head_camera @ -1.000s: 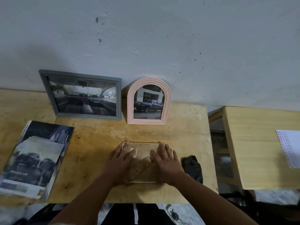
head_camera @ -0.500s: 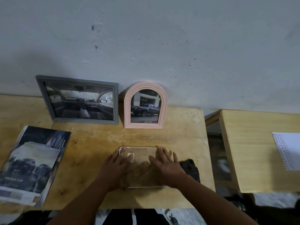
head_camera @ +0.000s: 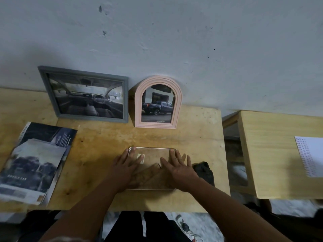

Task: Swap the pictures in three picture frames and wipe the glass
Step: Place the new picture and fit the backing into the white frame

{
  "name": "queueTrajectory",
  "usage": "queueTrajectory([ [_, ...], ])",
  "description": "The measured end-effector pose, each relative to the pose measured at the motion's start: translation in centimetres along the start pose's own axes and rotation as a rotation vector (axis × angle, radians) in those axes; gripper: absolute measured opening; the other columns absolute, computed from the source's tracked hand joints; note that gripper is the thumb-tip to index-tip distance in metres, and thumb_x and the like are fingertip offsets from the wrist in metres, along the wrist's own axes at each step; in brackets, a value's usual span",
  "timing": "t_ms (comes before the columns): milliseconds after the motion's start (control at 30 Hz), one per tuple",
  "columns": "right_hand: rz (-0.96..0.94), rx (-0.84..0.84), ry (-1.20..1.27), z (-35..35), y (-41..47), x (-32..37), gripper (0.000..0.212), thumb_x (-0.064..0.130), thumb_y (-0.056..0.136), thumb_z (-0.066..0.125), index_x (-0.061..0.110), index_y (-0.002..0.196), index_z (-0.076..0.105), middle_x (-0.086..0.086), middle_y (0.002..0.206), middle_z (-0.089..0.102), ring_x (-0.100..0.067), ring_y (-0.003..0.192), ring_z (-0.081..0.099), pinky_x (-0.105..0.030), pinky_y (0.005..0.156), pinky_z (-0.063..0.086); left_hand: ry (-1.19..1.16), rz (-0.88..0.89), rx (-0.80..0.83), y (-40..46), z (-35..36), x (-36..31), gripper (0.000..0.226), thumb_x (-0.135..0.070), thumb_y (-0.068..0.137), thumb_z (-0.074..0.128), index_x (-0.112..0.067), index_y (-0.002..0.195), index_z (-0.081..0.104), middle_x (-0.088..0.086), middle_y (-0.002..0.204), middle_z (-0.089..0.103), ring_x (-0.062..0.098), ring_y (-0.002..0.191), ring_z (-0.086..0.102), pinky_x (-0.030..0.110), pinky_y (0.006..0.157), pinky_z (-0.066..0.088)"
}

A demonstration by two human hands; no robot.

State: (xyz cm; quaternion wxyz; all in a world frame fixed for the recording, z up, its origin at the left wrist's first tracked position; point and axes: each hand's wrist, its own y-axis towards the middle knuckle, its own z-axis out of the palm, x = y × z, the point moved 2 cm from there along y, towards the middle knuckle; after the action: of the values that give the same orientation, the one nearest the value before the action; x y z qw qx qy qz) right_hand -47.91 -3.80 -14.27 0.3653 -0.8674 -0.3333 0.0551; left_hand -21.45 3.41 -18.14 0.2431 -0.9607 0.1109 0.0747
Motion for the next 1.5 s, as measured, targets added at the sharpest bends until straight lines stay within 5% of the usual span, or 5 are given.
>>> queueTrajectory([
  [867,0.083,-0.066,0.039,0.4,-0.3,0.1,0.103,0.022,0.095,0.07,0.045,0.158,-0.009,-0.015,0.169,-0.023,-0.041,0.156,-0.014,-0.068,0.122,0.015,-0.002,-0.128,0.014,-0.9,-1.6,-1.5,0.118,-0.086,0.076,0.054,-0.039,0.161,-0.014,0.015,0.167,-0.031,0.035,0.159,-0.005,0.056,0.12,0.023],
  [967,0.212,-0.207,0.219,0.6,-2.3,1.5,0.107,0.029,0.088,0.073,0.043,0.156,-0.008,-0.018,0.157,0.023,-0.042,0.14,0.035,-0.056,0.108,0.044,-0.128,-0.168,0.054,-2.3,-4.0,-2.9,0.113,-0.082,0.08,0.056,-0.036,0.163,-0.005,0.001,0.167,-0.035,0.033,0.158,0.0,0.054,0.122,0.023],
  [1133,0.513,-0.263,1.002,3.4,-4.0,1.8,0.093,0.052,0.074,0.073,0.035,0.15,0.022,-0.005,0.127,0.063,-0.03,0.116,0.063,-0.046,0.094,0.056,-0.316,-0.259,-0.024,-4.6,-1.7,-4.1,0.11,-0.086,0.069,0.05,-0.035,0.162,0.022,-0.002,0.173,-0.007,0.031,0.152,0.027,0.046,0.116,0.038],
  [1333,0.655,-0.325,1.551,2.9,-3.6,1.8,0.04,0.024,0.084,0.08,0.024,0.116,0.056,-0.002,0.109,0.07,-0.021,0.097,0.068,-0.048,0.092,0.059,-0.223,-0.126,-0.099,-5.8,1.2,-4.4,0.114,-0.054,0.056,0.081,-0.04,0.157,0.031,0.012,0.173,0.003,0.042,0.129,0.048,0.05,0.086,0.06],
  [1500,0.573,-0.244,1.827,-0.5,-5.0,-0.2,0.027,0.017,0.091,0.077,0.004,0.115,0.073,-0.012,0.098,0.077,-0.026,0.083,0.069,-0.03,0.061,0.052,-0.244,-0.162,-0.117,-6.1,-1.0,-5.2,0.085,-0.051,0.089,0.057,-0.045,0.161,0.013,0.001,0.173,0.001,0.036,0.14,0.033,0.05,0.107,0.045],
])
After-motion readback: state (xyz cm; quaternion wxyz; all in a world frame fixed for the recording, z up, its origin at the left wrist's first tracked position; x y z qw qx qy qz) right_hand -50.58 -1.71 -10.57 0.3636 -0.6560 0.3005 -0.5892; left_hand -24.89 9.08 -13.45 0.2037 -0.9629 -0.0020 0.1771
